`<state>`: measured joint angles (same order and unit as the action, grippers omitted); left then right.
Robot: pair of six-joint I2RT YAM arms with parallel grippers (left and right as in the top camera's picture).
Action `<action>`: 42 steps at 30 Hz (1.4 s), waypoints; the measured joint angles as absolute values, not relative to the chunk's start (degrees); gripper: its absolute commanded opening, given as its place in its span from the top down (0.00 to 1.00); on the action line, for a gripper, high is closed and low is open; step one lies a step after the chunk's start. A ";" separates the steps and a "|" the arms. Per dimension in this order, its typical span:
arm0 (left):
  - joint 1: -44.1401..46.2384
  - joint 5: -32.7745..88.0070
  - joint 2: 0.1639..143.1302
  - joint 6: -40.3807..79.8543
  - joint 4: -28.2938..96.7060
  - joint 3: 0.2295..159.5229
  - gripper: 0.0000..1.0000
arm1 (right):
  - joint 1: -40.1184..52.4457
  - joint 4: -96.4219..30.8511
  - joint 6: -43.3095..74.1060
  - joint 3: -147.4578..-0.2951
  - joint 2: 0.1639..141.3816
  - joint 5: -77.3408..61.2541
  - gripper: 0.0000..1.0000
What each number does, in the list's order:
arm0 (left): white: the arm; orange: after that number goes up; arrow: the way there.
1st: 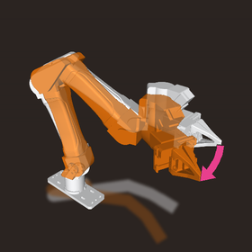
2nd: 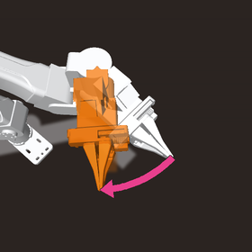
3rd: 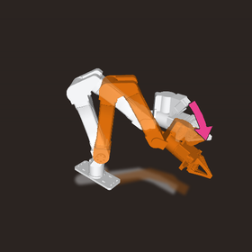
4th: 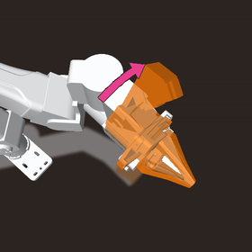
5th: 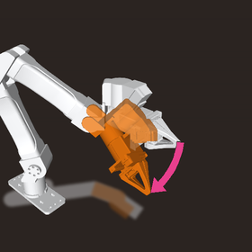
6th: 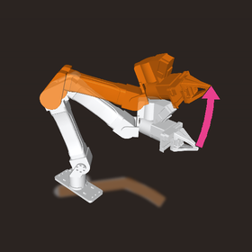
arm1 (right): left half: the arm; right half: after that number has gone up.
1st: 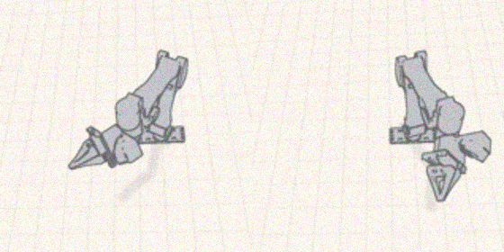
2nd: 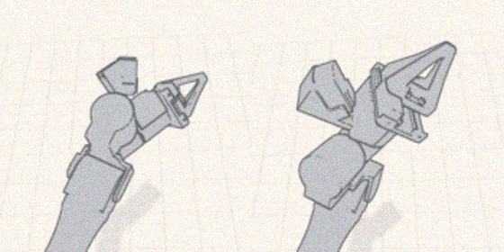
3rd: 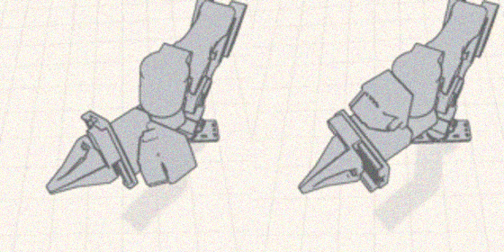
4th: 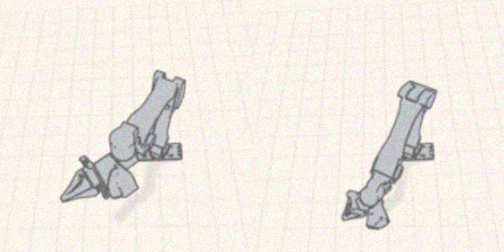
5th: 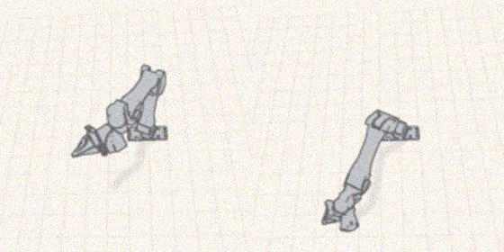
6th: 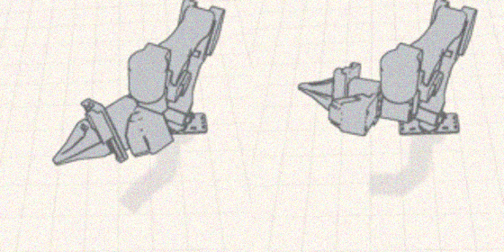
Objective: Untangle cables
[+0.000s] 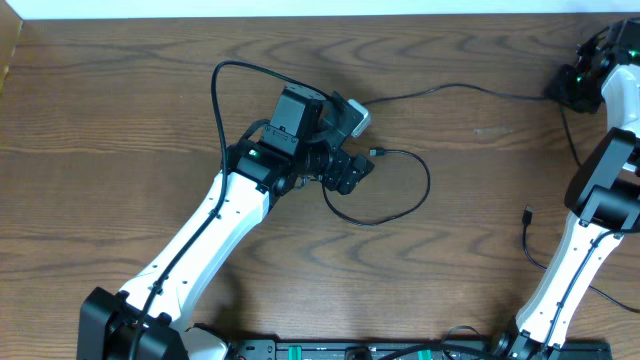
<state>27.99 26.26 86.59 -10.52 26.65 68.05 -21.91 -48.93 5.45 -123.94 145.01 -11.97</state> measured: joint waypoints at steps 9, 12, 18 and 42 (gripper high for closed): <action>27.99 26.26 86.59 -10.50 26.65 68.05 0.21 | -20.95 -59.96 5.37 -123.61 144.75 -23.00 0.99; 27.99 26.26 86.59 -10.50 26.65 68.05 0.23 | -18.85 -63.13 3.40 -123.11 143.11 -22.85 0.99; 27.99 26.26 86.59 -10.07 26.63 68.05 0.24 | -4.95 -56.42 -1.96 -122.34 123.85 -20.60 0.99; 27.99 26.26 86.59 -8.99 31.11 68.05 0.24 | 9.78 -88.77 19.86 -122.83 116.57 6.85 0.01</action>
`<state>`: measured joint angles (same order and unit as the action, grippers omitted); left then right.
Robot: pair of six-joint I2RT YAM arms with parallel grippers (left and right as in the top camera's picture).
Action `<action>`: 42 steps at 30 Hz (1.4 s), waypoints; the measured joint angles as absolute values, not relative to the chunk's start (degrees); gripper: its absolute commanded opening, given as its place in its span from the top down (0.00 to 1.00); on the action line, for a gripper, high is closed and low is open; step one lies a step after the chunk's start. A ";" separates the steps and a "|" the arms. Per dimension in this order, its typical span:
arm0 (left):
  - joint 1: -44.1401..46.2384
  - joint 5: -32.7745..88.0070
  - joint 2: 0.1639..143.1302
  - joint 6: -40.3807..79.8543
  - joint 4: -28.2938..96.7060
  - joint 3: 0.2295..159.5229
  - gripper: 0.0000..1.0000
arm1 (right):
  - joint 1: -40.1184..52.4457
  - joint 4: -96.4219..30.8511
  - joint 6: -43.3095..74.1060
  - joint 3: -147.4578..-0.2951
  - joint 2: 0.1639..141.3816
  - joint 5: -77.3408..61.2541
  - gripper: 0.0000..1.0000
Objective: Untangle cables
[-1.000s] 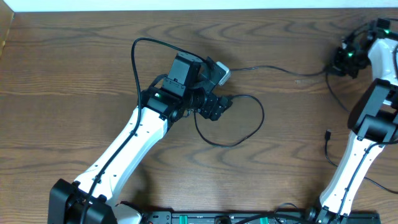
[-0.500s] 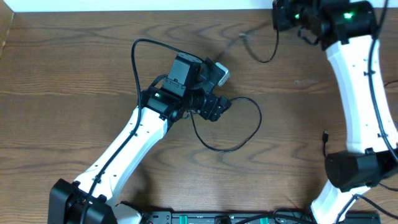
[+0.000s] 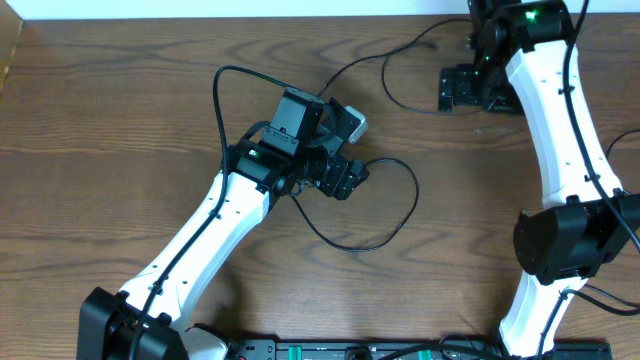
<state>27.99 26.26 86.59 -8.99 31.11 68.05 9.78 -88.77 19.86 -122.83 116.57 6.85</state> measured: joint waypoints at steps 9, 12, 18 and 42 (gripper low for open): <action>27.99 26.26 86.59 -9.02 32.67 68.05 0.24 | 7.25 -92.79 38.06 -122.80 116.57 19.03 0.01; 27.99 26.26 86.59 -9.19 32.86 68.05 0.24 | 4.40 -94.70 39.38 -122.80 116.51 22.96 0.01; 28.67 28.38 86.59 -13.39 33.76 68.05 0.23 | 3.07 -92.42 37.82 -122.37 112.77 25.80 0.01; 42.30 26.63 92.49 -16.27 32.84 68.05 0.24 | -12.14 -76.36 31.20 -119.11 93.54 10.76 0.01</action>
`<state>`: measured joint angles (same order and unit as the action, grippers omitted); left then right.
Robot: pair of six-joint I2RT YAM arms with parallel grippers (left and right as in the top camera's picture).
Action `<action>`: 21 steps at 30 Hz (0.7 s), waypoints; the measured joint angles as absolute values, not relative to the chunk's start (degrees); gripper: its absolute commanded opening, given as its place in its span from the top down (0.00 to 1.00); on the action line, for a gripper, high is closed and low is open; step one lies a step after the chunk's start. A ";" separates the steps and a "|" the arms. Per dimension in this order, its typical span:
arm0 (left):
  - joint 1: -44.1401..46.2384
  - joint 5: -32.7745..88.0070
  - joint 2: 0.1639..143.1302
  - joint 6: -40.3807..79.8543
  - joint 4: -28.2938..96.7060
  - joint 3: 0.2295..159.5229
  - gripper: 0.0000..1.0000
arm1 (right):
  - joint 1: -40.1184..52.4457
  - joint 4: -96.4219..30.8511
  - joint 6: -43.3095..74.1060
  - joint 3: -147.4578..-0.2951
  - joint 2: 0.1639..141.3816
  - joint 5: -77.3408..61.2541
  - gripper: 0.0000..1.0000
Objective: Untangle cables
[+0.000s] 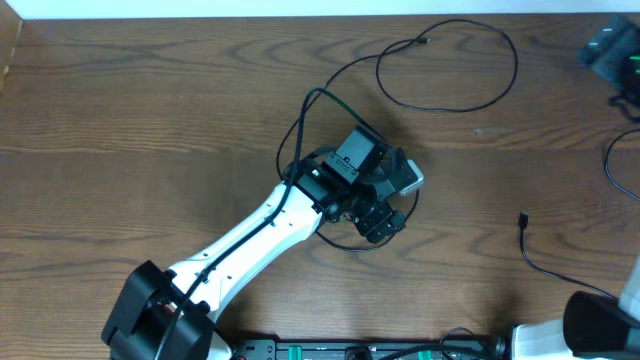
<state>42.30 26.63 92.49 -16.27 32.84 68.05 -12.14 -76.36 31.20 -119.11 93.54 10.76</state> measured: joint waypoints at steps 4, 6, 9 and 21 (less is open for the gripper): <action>41.60 26.48 92.49 -16.10 32.08 68.05 0.24 | -17.65 -78.19 29.61 -117.93 89.23 7.44 0.01; 41.63 26.41 92.49 -16.08 31.29 68.05 0.24 | -19.90 -77.10 30.17 -112.44 83.07 7.33 0.01; 41.63 26.41 92.49 -16.08 31.14 68.05 0.24 | -21.41 -72.58 32.34 -101.41 74.89 9.30 0.01; 41.63 26.35 92.49 -16.10 31.09 68.07 0.24 | -25.50 -35.83 50.87 -40.53 58.87 8.84 0.01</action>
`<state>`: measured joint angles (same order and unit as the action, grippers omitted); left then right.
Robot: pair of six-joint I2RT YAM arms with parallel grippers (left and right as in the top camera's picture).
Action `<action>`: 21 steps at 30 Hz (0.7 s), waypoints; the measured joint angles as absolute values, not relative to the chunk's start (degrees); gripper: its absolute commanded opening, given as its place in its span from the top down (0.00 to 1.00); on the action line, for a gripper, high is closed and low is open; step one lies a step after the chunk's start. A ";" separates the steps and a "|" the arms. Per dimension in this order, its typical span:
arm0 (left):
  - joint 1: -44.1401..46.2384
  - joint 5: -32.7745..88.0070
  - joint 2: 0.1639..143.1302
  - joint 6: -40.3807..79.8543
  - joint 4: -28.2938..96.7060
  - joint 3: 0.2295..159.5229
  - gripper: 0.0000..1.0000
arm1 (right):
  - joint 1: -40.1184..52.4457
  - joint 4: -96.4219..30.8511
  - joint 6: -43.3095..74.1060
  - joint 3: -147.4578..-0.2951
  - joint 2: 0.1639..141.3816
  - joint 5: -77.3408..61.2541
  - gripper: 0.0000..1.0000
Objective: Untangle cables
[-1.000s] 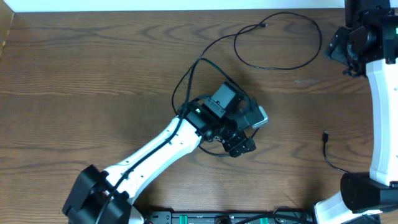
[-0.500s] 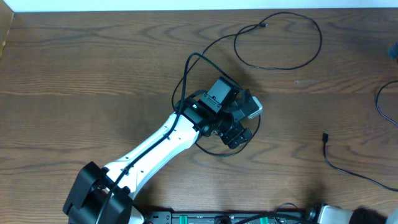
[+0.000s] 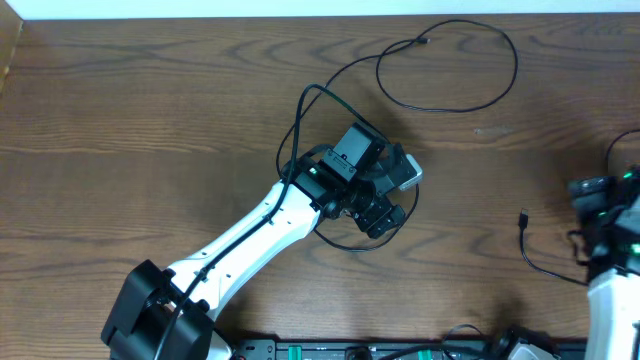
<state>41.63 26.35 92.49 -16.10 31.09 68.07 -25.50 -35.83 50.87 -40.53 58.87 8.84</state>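
Observation:
A long black cable lies in a wide loop at the table's far side, its plug at the top. From the loop it runs down-left and passes under my left gripper, which sits mid-table and appears shut on it; a small slack loop pokes out below the fingers. A second black cable lies at the right, with its plug pointing away. My right gripper is at the right edge, near that cable; its jaws do not show clearly.
The left arm's own black wire arches over its wrist beside the task cable. A white wall strip borders the far edge of the wooden table. A black rail runs along the near edge.
My right arm has come down from the far right corner to the right edge at mid-height, near the second cable. The left gripper and the long cable have hardly shifted.
At first my left gripper held the cable left of centre while the right gripper had its other end at the far right. Then the right gripper was at top centre. Later that end lay in a loose far loop and the left gripper was further right and nearer.

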 measured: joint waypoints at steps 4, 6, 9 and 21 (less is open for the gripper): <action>41.63 26.24 92.49 -16.10 31.07 68.07 0.24 | -25.50 -24.69 55.27 -30.35 63.59 4.89 0.01; 41.63 26.20 92.49 -16.10 31.05 68.07 0.24 | -25.50 -24.23 56.99 -28.38 65.65 4.27 0.01; 41.63 26.20 92.49 -16.08 31.07 68.07 0.24 | -25.50 -23.83 58.76 -26.22 69.30 3.57 0.01; 41.63 26.20 92.49 -16.08 31.07 68.07 0.24 | -25.47 -19.84 48.58 -25.71 70.65 1.85 0.01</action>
<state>41.63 26.20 92.49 -16.08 31.07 68.07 -25.47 -19.84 48.58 -25.71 70.65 1.85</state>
